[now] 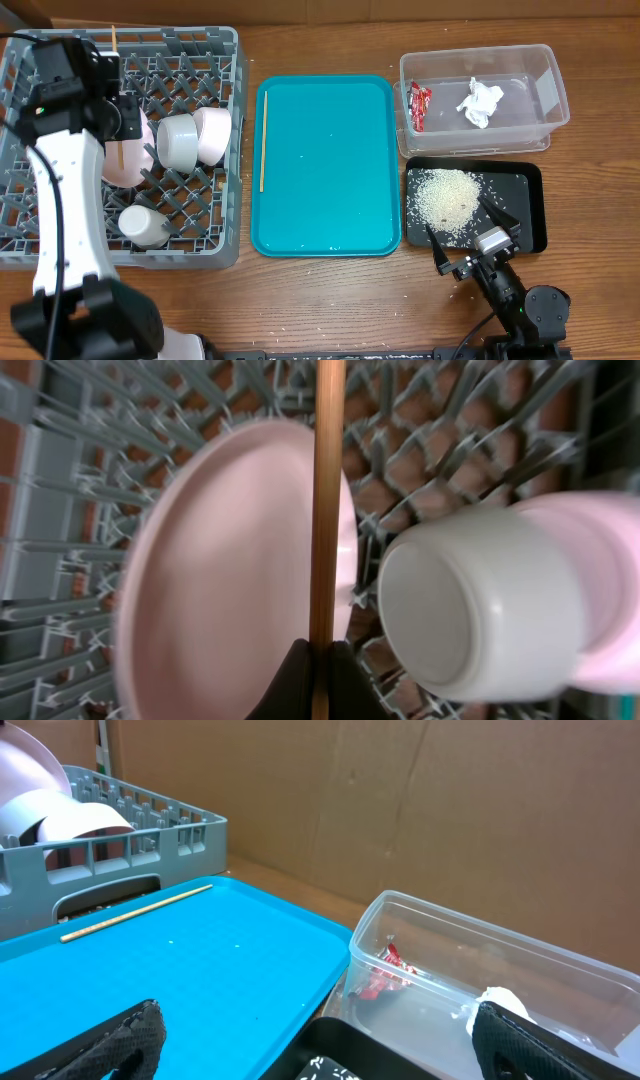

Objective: Sort waste into correct bins and load items into the dishwasher
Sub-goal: 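Carry the chopstick with the left gripper and insert it in the rack, then grasp the second wooden chopstick on the teal tray with the left gripper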

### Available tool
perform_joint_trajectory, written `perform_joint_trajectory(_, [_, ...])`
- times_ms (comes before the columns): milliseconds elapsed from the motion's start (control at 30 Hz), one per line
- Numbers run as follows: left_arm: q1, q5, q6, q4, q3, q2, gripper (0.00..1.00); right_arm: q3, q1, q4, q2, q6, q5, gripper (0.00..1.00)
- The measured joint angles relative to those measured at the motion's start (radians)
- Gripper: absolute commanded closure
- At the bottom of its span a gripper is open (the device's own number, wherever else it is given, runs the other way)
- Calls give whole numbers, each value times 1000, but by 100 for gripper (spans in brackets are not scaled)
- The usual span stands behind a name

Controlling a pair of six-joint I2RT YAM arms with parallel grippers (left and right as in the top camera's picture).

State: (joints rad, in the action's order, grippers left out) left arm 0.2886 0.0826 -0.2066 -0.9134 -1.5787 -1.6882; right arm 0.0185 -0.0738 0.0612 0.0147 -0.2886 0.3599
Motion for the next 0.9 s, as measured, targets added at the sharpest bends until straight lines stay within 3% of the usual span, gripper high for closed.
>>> perform_joint_trajectory(100, [0,31,-7,-7,1,-86,94,0,0,0,0,1,0,0])
perform_joint_trajectory(167, [0,48,-10,-14,5,-122,71,0,0,0,0,0,0,0])
perform_joint_trajectory(200, [0,54,-8,-16,6,-130,26,0,0,0,0,0,0,0])
perform_joint_trajectory(233, [0,60,-6,-18,6,-131,16,0,0,0,0,0,0,0])
perform_joint_trajectory(300, [0,65,-5,-38,-5,-127,15,0,0,0,0,0,0,0])
perform_joint_trajectory(400, [-10,62,-1,-120,-58,-120,0,0,0,0,0,0,0,0])
perform_joint_trajectory(600, [-105,-80,32,-251,-204,-20,0,0,0,0,0,0,0,0])
perform_joint_trajectory(667, [-149,-202,45,-261,-224,27,23,0,0,0,0,0,0,0])
perform_joint_trajectory(733, [-193,-320,53,-273,-233,58,37,0,0,0,0,0,0,0])
perform_joint_trajectory(800, [-254,-399,66,-292,-234,64,39,0,0,0,0,0,0,0])
perform_joint_trajectory(900, [-349,-385,109,-291,-211,37,37,0,0,0,0,0,0,0])
